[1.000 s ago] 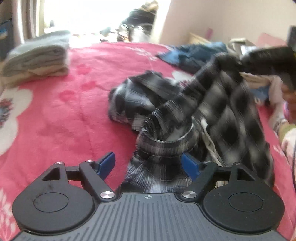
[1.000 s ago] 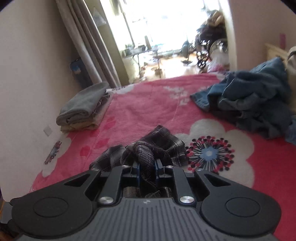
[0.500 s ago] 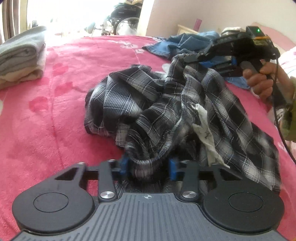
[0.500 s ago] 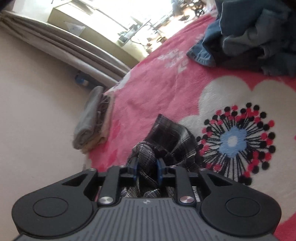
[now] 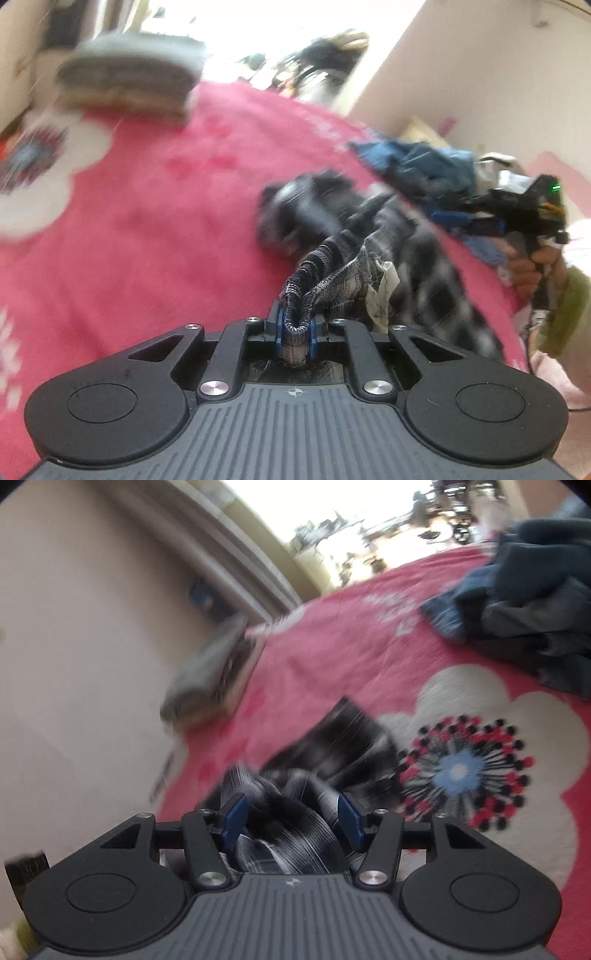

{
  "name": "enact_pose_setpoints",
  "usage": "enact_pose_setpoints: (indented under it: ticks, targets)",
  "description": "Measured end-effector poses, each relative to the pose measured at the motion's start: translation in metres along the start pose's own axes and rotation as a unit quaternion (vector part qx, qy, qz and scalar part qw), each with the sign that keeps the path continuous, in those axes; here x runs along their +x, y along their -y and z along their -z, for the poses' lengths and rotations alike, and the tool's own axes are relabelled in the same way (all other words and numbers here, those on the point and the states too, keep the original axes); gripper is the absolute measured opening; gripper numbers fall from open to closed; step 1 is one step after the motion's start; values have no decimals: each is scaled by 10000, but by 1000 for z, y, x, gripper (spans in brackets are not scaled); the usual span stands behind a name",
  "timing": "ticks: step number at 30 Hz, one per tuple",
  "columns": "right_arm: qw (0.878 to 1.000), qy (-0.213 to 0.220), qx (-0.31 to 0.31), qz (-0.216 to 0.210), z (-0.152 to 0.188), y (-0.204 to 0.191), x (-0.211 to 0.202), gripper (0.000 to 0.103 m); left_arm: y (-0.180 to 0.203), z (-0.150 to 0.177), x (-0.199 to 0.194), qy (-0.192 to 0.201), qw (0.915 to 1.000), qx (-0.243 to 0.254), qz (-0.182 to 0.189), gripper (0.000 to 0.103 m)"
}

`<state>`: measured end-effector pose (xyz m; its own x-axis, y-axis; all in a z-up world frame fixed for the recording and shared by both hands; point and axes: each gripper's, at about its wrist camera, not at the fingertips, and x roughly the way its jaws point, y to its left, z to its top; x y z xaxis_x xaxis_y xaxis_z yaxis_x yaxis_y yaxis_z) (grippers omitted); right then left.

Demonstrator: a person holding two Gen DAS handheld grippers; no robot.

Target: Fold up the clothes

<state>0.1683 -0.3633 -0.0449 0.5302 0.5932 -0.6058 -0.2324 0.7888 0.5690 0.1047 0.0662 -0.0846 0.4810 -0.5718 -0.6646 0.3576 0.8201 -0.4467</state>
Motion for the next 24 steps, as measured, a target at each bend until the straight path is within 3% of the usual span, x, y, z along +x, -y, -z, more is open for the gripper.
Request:
enact_pose_setpoints:
  ticks: [3, 6, 9, 14, 17, 18, 19, 24]
  targets:
    - [9988, -287, -404, 49, 0, -17, 24, 62, -11, 3, 3, -58, 9999, -145, 6, 17]
    - [9956, -555, -747, 63, -3, -26, 45, 69, -12, 4, 5, -120, 9998, -83, 123, 35]
    - [9912, -884, -978, -77, -5, -30, 60, 72, -11, 4, 12, -221, 9996, 76, 170, 44]
    - [9853, -1165, -1249, -95, -1, -34, 73, 68, -12, 10, 26, -221, 9994, 205, 193, 42]
    - [9836, -1093, -1433, 49, 4, -43, 71, 49, -11, 13, 29, -112, 9996, 193, 192, 28]
    - [9823, -1065, -1532, 160, 6, -48, 70, 39, -10, 14, 30, -66, 9996, 181, 182, 21]
    - [9808, -1024, -1637, 278, 8, -53, 69, 30, -8, 15, 27, -5, 9997, 172, 174, 17]
    - [9755, -312, -2062, 703, 19, -90, 35, 23, 9, 20, -2, 482, 9984, 199, 198, 13]
